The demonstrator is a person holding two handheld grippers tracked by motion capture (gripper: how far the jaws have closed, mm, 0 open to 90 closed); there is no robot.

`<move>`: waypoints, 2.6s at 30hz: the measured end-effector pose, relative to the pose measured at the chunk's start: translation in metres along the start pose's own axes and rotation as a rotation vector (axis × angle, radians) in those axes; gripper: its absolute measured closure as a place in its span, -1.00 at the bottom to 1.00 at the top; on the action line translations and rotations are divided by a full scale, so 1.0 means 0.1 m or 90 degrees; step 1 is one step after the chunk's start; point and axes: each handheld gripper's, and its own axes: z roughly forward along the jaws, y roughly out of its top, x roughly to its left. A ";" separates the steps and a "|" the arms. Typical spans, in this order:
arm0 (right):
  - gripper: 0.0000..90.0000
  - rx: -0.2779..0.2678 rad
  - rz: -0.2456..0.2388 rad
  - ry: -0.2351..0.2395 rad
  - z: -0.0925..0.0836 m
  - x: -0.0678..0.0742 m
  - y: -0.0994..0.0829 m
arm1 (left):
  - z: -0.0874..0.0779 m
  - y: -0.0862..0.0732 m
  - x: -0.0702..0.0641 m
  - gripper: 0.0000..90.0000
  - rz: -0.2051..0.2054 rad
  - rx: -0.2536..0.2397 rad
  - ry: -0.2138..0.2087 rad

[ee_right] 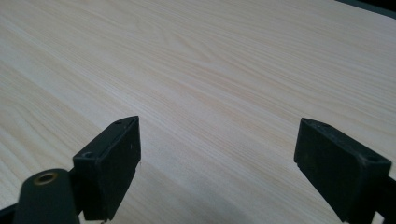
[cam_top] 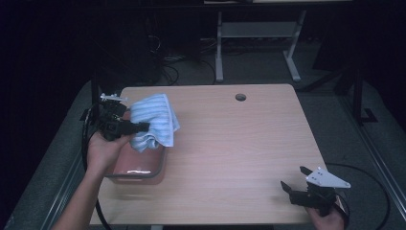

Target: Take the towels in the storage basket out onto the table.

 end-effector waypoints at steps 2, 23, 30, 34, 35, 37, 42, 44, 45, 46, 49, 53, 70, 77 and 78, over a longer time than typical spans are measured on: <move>-0.68 0.000 -0.002 0.000 0.00 -0.01 0.00 | 0.02 0.02 -0.02 0.54 0.002 0.001 -0.003; -0.68 -0.005 -0.001 0.001 -0.01 -0.01 0.01 | 0.21 0.18 -0.31 0.54 0.038 0.013 -0.028; -0.68 -0.006 0.000 0.001 -0.02 -0.01 0.00 | 0.34 0.24 -0.44 0.54 0.052 0.022 -0.038; -0.68 -0.005 0.001 0.002 -0.01 -0.01 0.01 | 0.43 0.28 -0.53 0.54 0.062 0.027 -0.045; -0.68 -0.006 0.000 0.003 -0.01 0.00 0.01 | 0.44 0.29 -0.54 0.54 0.064 0.032 -0.046; -0.68 -0.006 0.000 0.003 -0.01 0.00 0.01 | 0.48 0.30 -0.58 0.54 0.066 0.032 -0.049; -0.68 -0.007 0.001 0.002 -0.02 -0.01 0.01 | 0.57 0.33 -0.66 0.54 0.075 0.037 -0.059; -0.68 -0.007 0.000 0.003 -0.02 -0.01 0.01 | 0.60 0.34 -0.69 0.54 0.078 0.040 -0.060; -0.68 -0.007 0.001 0.003 -0.02 -0.01 0.01 | 0.62 0.35 -0.71 0.54 0.077 0.040 -0.063; -0.68 -0.008 0.001 0.003 -0.02 -0.01 0.01 | 0.63 0.35 -0.72 0.54 0.079 0.041 -0.065; -0.68 -0.008 0.001 0.003 -0.02 -0.01 0.01 | 0.68 0.36 -0.76 0.54 0.081 0.041 -0.069; -0.68 -0.010 0.002 0.004 -0.02 -0.02 0.01 | 0.74 0.37 -0.81 0.54 0.085 0.047 -0.076; -0.68 -0.012 0.003 0.007 -0.01 -0.03 -0.01 | 0.98 0.43 -0.97 0.54 0.094 0.060 -0.094; -0.68 -0.009 0.003 0.009 0.00 -0.03 0.00 | 1.12 0.44 -1.04 0.54 0.098 0.068 -0.101; -0.68 -0.009 0.003 0.009 0.01 -0.02 0.00 | 1.13 0.44 -1.05 0.54 0.099 0.071 -0.101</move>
